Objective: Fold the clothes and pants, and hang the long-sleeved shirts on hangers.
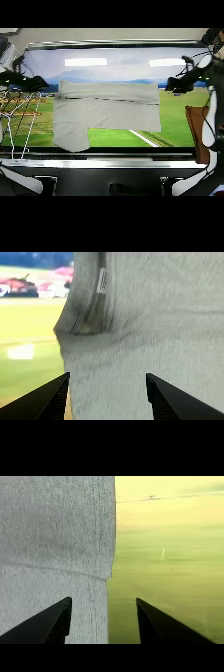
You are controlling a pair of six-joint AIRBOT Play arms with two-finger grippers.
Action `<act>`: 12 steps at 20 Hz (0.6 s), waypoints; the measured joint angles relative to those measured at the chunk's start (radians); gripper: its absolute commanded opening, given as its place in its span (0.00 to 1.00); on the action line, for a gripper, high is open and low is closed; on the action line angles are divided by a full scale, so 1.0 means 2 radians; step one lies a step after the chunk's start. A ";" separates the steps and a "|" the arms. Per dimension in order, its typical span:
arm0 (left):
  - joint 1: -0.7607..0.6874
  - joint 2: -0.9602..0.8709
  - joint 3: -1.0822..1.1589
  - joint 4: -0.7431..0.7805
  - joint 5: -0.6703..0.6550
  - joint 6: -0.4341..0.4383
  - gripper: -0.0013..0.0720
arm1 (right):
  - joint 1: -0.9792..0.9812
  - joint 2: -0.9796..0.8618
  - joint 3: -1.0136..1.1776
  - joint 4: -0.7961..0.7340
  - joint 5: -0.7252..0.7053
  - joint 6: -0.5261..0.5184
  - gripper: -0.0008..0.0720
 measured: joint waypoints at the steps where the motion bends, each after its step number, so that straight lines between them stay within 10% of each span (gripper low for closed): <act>1: 0.016 0.028 -0.041 -0.005 -0.003 0.000 0.77 | -0.009 0.014 -0.005 0.013 0.006 -0.009 0.68; 12: 0.104 0.272 -0.524 -0.024 0.059 0.029 0.77 | -0.052 0.102 -0.096 0.119 0.043 -0.035 0.68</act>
